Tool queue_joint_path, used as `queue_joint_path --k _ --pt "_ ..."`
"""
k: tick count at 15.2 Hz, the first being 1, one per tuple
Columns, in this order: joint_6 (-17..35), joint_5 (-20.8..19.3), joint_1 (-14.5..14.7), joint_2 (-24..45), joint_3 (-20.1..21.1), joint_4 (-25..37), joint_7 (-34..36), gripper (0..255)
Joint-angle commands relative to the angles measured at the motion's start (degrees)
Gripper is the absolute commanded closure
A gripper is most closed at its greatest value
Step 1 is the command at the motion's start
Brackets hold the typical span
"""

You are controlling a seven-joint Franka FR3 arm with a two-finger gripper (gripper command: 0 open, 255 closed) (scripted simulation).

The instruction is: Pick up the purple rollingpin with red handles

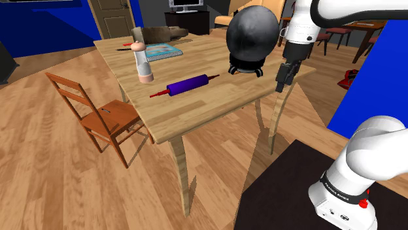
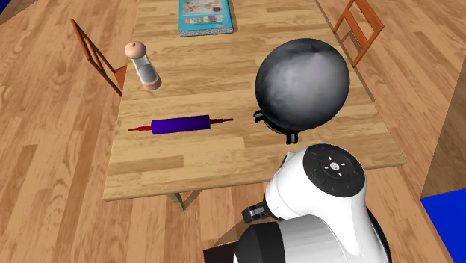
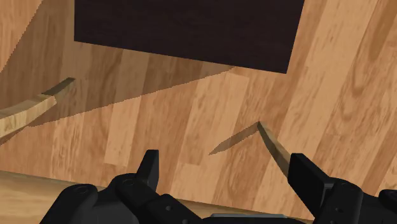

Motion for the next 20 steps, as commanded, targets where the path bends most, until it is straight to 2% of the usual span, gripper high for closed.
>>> queue_joint_path --k 1,10,20 --pt "0.0 0.0 0.0 0.0 0.0 0.0 0.0 0" --pt "7.4 -2.6 5.7 20.7 -2.4 14.3 -17.0 0" --pt "9.2 -3.1 10.7 41.1 -1.4 34.5 -34.0 0"
